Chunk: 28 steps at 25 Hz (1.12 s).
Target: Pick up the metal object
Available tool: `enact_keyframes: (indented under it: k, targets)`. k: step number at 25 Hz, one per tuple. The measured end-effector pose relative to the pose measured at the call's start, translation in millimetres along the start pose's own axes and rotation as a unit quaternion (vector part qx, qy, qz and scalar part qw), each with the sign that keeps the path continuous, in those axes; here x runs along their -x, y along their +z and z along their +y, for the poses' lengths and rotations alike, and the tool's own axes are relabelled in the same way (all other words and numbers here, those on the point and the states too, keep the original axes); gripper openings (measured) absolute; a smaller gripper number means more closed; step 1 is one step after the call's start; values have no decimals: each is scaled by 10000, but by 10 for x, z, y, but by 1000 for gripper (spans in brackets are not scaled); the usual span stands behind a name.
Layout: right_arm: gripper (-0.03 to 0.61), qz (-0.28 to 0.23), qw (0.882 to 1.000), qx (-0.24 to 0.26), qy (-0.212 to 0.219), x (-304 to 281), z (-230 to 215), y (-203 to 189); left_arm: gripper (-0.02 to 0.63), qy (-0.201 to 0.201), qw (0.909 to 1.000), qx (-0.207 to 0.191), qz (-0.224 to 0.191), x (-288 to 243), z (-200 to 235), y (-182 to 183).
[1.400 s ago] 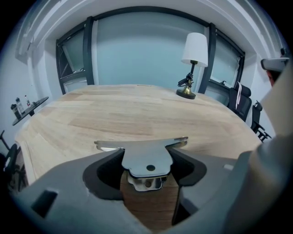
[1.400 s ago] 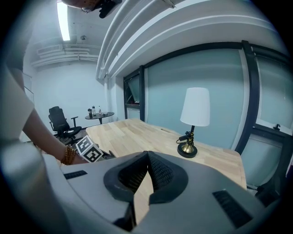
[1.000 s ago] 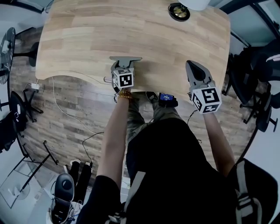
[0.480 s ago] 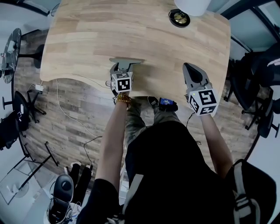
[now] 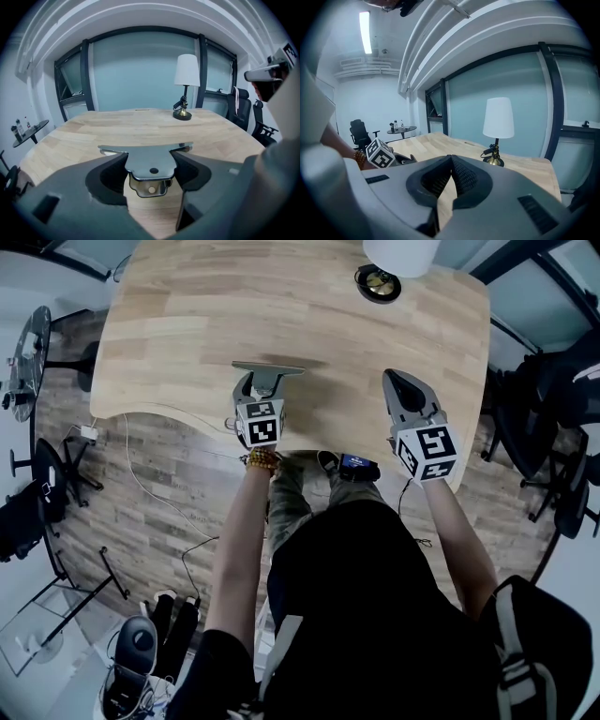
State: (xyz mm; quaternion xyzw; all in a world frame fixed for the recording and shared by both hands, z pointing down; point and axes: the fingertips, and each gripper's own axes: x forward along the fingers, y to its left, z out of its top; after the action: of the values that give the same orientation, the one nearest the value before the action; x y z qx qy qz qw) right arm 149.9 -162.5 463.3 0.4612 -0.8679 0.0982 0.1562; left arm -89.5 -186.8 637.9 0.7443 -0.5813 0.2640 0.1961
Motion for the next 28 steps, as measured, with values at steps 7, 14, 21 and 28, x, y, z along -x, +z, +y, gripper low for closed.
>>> enact_keyframes:
  k: [7,14,21,28]
  targets:
    - [2,-126,9999,18,31,35,-5,76,302,80,9986,-81,-520,368,-74,443]
    - [2,-337,9994,75,85,65,54,230,304,175,9940,-137,-1067,769,-98,768]
    - [2,-541,9982,198,185,30,88,425,302,338,9869,-230,-1560,1162,-54,1036]
    - [2,-719,9966,292,280,52,122,606,302,425,9772,-247,-2066,1466,-150,1357]
